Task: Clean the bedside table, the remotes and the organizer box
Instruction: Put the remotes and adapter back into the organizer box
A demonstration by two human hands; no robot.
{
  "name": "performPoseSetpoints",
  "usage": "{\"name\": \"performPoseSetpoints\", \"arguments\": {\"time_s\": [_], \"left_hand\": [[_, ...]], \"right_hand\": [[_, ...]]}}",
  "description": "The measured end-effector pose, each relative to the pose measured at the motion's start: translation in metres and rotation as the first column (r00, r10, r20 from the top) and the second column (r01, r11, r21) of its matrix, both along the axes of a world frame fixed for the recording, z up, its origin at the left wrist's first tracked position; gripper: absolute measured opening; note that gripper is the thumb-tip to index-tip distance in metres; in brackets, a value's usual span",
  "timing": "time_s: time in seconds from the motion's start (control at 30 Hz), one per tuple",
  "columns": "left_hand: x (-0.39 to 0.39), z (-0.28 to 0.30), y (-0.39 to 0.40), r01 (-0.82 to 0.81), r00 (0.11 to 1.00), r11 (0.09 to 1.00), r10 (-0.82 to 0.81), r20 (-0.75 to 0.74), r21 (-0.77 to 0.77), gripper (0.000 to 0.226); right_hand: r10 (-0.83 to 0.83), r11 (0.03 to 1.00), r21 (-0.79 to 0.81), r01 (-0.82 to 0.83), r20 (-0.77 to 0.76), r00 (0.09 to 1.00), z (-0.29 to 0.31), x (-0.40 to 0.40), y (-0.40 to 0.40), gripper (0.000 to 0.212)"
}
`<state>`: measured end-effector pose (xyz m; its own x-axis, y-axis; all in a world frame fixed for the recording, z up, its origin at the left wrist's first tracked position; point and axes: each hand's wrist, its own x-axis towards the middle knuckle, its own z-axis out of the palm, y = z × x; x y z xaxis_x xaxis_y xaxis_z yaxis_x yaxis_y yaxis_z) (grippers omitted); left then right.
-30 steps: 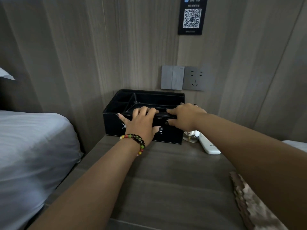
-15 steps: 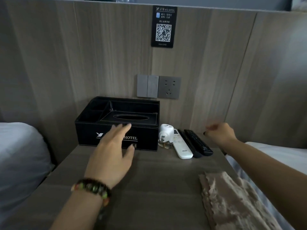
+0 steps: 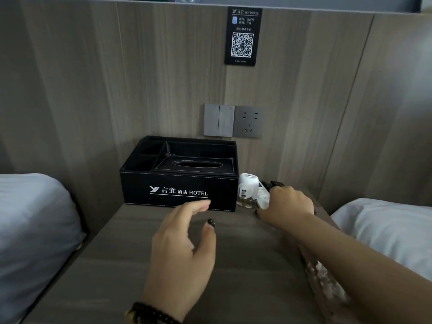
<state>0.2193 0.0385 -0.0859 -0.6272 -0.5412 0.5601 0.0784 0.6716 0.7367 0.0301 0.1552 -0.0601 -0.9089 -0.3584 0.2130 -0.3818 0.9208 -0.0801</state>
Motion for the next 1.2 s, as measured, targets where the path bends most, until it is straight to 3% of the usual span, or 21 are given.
{"name": "performPoseSetpoints", "arguments": {"time_s": [0.2, 0.3, 0.4, 0.5, 0.57, 0.67, 0.73, 0.87, 0.97, 1.03, 1.07, 1.2], "left_hand": [[0.005, 0.001, 0.002, 0.039, 0.999, 0.998, -0.038, -0.016, 0.044, 0.029], [0.006, 0.004, 0.006, 0.036, 0.999, 0.993, -0.032, -0.036, 0.111, 0.029], [0.005, 0.004, 0.009, 0.034, 0.999, 0.989, -0.029, -0.036, 0.147, 0.03], [0.004, 0.006, 0.011, 0.043, 0.999, 0.989, -0.043, -0.008, 0.14, 0.028], [0.005, 0.008, 0.011, 0.061, 0.998, 0.983, -0.061, -0.008, 0.171, 0.027], [0.003, 0.009, 0.011, 0.073, 0.997, 0.975, -0.073, -0.005, 0.208, 0.026], [0.001, 0.007, 0.011, 0.067, 0.997, 0.977, -0.074, 0.025, 0.201, 0.024], [-0.003, 0.003, 0.014, 0.071, 0.983, 0.995, -0.082, 0.162, 0.073, 0.024], [-0.008, 0.002, 0.022, 0.162, 0.958, 0.975, -0.192, 0.215, 0.149, 0.023], [-0.013, 0.002, 0.028, 0.236, 0.937, 0.932, -0.293, 0.189, 0.275, 0.022], [-0.015, 0.002, 0.031, 0.274, 0.926, 0.891, -0.347, 0.151, 0.362, 0.022], [-0.022, 0.009, 0.045, 0.369, 0.876, 0.635, -0.482, -0.025, 0.679, 0.024]], "right_hand": [[-0.101, 0.984, 0.162, 0.074, 0.161, 0.982, -0.002, -0.004, -0.019, 0.061], [-0.117, 0.978, 0.194, 0.071, 0.236, 0.965, 0.005, -0.006, -0.026, 0.056], [-0.129, 0.988, 0.124, 0.095, 0.306, 0.943, 0.008, -0.01, -0.026, 0.058], [-0.085, 0.996, 0.056, 0.068, 0.397, 0.914, 0.016, -0.01, -0.018, 0.026], [-0.067, 0.998, 0.032, 0.059, 0.48, 0.875, 0.019, -0.01, -0.012, 0.031], [0.039, 0.979, -0.175, 0.106, 0.667, 0.744, 0.024, -0.007, -0.001, 0.022], [0.176, 0.901, -0.382, 0.208, 0.758, 0.628, 0.033, 0.002, 0.008, 0.006], [0.405, 0.702, -0.615, 0.359, 0.76, 0.509, 0.04, 0.034, 0.043, 0.018], [0.484, 0.622, -0.661, 0.42, 0.746, 0.458, 0.031, 0.073, 0.074, 0.023], [0.484, 0.57, -0.689, 0.449, 0.722, 0.493, 0.023, 0.099, 0.086, 0.027], [0.459, 0.562, -0.711, 0.423, 0.693, 0.556, 0.018, 0.111, 0.088, 0.026], [0.365, 0.679, -0.732, 0.049, 0.395, 0.843, 0.0, 0.141, 0.077, 0.015]]}}
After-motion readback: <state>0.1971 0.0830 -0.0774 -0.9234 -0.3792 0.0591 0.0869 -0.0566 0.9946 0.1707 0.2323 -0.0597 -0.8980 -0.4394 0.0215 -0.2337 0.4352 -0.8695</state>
